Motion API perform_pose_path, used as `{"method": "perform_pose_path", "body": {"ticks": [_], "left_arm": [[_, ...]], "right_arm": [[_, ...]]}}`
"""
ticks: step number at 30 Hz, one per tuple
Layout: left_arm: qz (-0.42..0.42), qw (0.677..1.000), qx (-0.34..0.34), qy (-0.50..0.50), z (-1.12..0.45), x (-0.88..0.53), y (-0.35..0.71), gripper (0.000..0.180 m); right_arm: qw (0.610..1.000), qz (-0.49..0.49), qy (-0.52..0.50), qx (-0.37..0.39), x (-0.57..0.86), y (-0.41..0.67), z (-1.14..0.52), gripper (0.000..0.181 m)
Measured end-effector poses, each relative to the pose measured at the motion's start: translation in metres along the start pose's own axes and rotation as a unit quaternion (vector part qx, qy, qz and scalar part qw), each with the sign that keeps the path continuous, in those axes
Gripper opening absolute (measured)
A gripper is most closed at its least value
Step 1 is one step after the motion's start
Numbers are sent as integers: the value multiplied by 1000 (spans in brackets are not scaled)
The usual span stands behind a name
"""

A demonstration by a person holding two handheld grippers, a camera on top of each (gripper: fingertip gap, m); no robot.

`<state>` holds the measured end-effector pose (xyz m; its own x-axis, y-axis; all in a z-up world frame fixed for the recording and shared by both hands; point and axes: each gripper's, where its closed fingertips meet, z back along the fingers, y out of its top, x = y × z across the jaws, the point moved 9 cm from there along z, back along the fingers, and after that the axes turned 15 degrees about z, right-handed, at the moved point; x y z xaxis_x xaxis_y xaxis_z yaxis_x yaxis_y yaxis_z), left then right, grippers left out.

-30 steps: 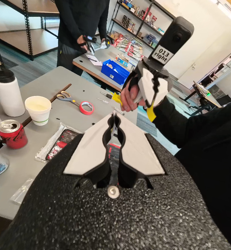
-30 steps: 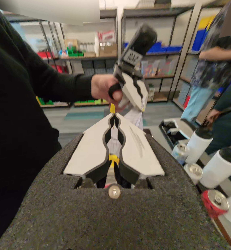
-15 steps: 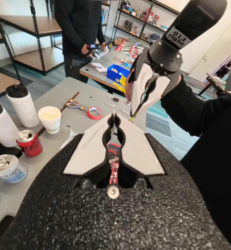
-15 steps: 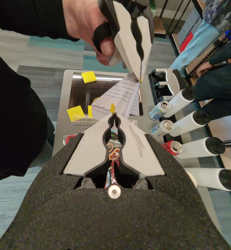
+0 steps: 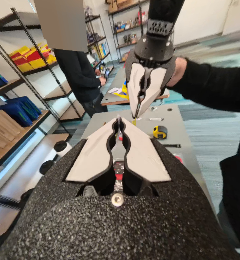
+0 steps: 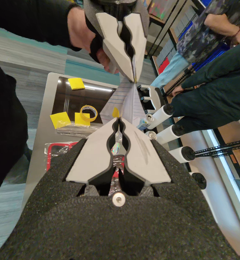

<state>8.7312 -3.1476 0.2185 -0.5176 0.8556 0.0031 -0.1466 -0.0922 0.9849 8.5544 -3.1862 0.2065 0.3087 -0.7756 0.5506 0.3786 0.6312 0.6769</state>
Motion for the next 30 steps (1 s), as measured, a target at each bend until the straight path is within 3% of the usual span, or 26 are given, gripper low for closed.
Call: {"method": "perform_pose_path", "body": {"ticks": [8, 20, 30], "left_arm": [[-31, 997, -51, 54, -17, 6, -4, 0], [29, 996, -24, 79, -22, -9, 2, 0], [71, 995, 1, 66, -24, -17, 6, 0]], "right_arm": [[999, 24, -23, -26, -8, 5, 4, 0], [989, 5, -118, -87, 11, -12, 1, 0], [982, 11, -172, -77, 20, -12, -2, 0]]}}
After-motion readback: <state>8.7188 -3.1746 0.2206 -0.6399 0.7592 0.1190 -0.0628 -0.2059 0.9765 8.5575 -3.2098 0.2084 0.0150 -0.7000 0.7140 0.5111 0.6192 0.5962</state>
